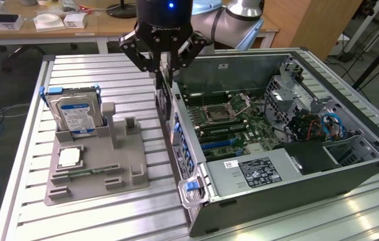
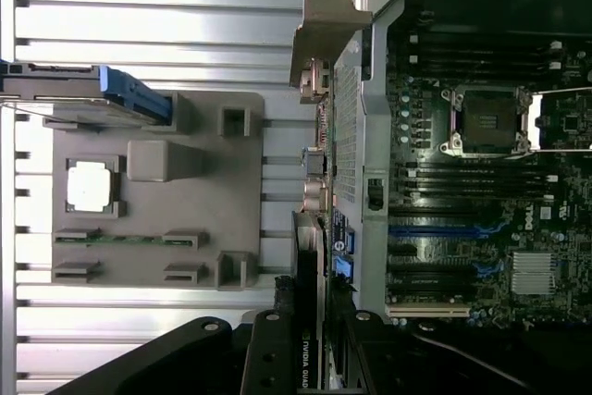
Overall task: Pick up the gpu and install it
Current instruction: 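Pick up the gpu and move the gpu toward the slot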
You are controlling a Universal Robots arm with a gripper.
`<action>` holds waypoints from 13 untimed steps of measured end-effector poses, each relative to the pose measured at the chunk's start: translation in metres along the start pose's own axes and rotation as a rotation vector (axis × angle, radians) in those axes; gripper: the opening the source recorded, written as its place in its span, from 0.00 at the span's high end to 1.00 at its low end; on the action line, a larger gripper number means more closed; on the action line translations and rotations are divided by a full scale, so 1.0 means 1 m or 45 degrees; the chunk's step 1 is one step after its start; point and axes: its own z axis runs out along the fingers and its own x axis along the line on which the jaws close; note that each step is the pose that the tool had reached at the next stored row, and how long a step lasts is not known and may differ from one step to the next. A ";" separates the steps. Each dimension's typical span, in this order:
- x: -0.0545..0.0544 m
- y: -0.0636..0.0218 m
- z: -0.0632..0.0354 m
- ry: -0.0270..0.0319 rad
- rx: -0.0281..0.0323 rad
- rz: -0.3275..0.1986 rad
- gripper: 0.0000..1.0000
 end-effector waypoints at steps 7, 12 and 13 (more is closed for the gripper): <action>-0.012 0.0000 0.0006 -0.0001 0.0000 0.000 0.74; -0.015 0.0000 0.0009 0.0000 0.0000 0.000 0.74; -0.016 0.0000 0.0010 -0.0001 -0.0001 0.000 0.74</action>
